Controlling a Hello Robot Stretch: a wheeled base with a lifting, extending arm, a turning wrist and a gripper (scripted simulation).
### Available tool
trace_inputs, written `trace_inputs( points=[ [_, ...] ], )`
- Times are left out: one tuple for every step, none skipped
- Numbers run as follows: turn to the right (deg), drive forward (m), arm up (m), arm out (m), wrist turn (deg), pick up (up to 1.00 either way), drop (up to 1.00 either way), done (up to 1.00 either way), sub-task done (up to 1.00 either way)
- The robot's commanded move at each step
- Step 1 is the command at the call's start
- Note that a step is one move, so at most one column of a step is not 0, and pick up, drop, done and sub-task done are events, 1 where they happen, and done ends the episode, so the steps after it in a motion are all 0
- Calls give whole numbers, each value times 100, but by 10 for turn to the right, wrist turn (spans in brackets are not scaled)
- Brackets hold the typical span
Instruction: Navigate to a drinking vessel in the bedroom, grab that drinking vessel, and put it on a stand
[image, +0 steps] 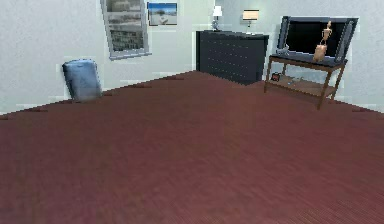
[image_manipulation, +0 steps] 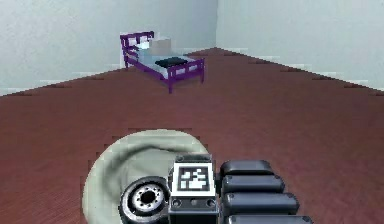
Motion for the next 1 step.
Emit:
trace_inputs(
  points=[
    [0,25,0,0,0,0,0,0,0]
  ],
)
